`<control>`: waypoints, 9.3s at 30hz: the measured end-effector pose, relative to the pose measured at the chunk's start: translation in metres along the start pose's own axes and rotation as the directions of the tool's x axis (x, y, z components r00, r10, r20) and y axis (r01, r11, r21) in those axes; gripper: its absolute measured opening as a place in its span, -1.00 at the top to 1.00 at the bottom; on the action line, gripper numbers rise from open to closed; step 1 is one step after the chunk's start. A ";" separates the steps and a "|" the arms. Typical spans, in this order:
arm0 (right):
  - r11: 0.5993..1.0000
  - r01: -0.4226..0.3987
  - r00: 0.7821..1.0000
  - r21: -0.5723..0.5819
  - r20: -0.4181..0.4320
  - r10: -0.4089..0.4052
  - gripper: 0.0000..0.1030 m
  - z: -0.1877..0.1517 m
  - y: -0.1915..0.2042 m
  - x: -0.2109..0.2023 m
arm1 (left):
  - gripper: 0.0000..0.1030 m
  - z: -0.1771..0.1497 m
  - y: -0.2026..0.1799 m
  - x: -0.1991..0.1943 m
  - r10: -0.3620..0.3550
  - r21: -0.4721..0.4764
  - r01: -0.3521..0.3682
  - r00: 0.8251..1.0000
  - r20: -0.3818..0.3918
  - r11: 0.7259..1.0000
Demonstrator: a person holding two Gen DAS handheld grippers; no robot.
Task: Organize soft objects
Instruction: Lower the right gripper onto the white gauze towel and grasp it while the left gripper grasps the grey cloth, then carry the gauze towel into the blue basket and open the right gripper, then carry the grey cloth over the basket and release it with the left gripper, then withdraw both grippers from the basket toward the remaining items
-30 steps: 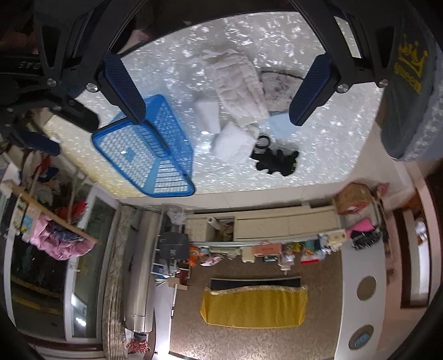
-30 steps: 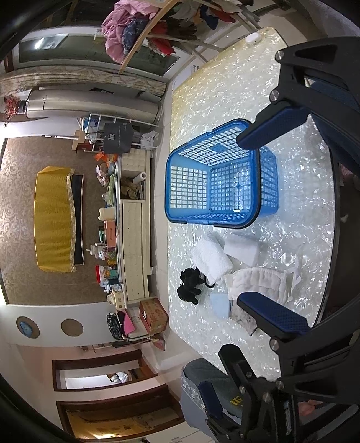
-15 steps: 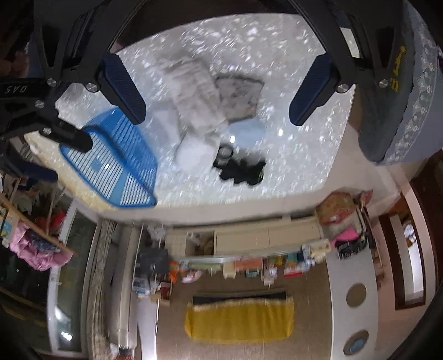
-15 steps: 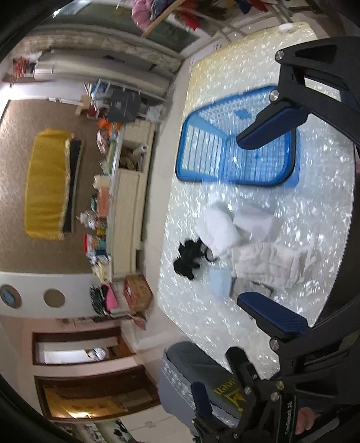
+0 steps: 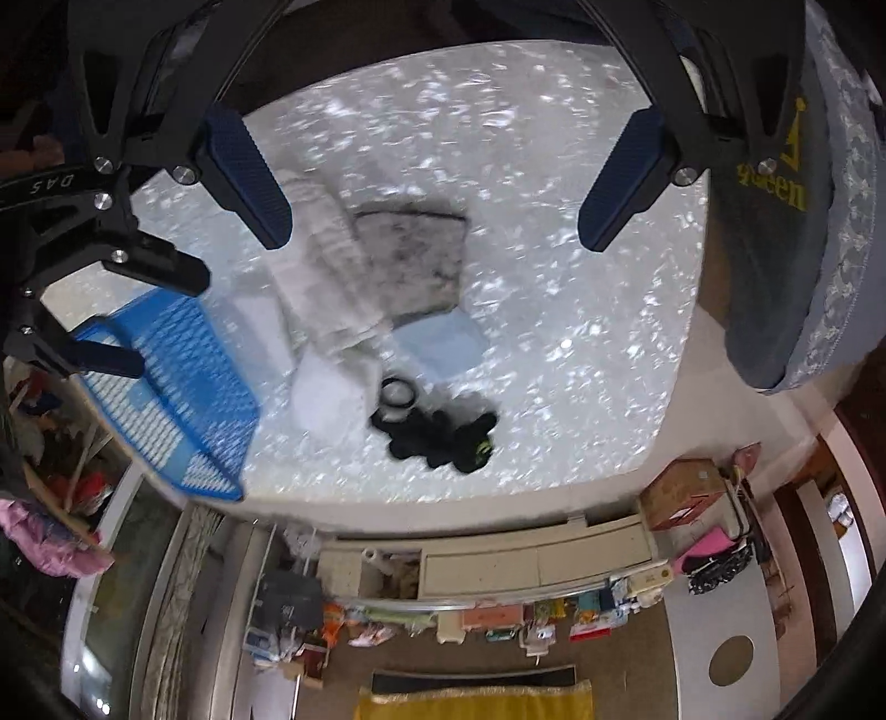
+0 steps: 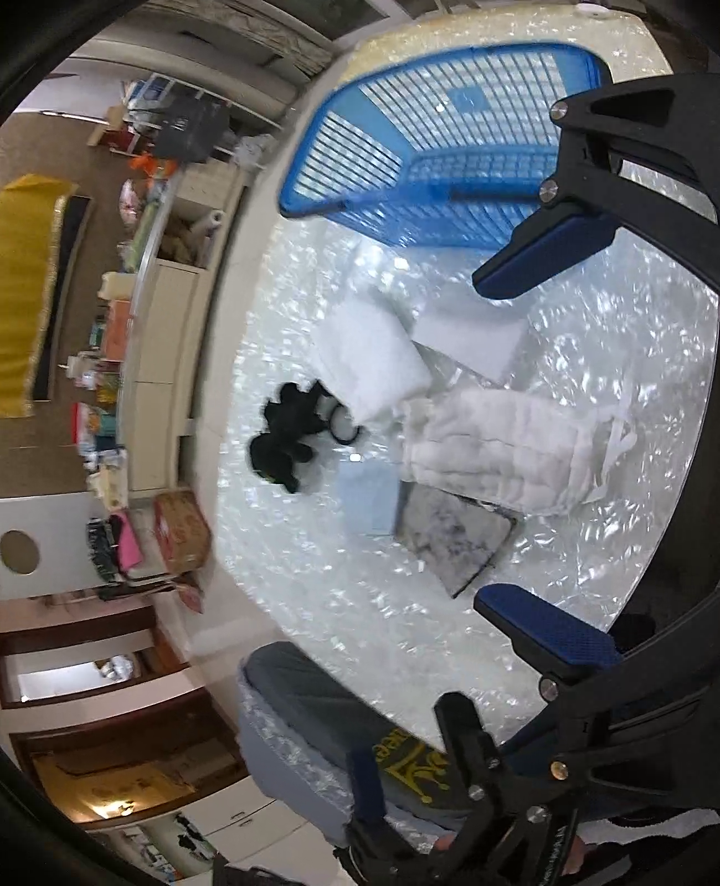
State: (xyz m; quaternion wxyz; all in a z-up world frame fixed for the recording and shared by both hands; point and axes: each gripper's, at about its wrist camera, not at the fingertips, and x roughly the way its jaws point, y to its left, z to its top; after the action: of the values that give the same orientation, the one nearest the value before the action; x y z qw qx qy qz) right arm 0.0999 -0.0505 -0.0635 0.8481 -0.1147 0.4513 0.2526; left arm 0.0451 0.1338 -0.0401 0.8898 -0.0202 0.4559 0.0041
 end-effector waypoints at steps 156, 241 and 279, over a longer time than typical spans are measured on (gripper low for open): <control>0.971 0.217 0.961 0.103 -0.197 -0.194 -0.99 -0.049 -0.178 -0.069 | 0.78 0.059 -0.143 0.026 -0.325 0.129 0.339 0.939 -0.113 0.932; 0.897 0.207 0.975 0.391 -0.007 -0.222 -0.99 -0.089 -0.236 -0.050 | -0.25 0.138 -0.335 0.178 -0.116 0.581 0.234 0.966 -0.233 0.780; 0.967 0.122 0.991 0.225 0.033 -0.132 -0.99 -0.047 -0.099 -0.079 | -0.99 0.060 -0.164 0.003 -0.129 0.365 0.123 0.992 -0.007 0.923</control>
State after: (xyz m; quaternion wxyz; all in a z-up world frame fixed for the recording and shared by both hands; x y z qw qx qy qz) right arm 0.0829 -0.1801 -0.0287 0.8806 -0.0416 0.4482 0.1482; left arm 0.0998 -0.0276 -0.0027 0.8802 0.1162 0.4390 -0.1377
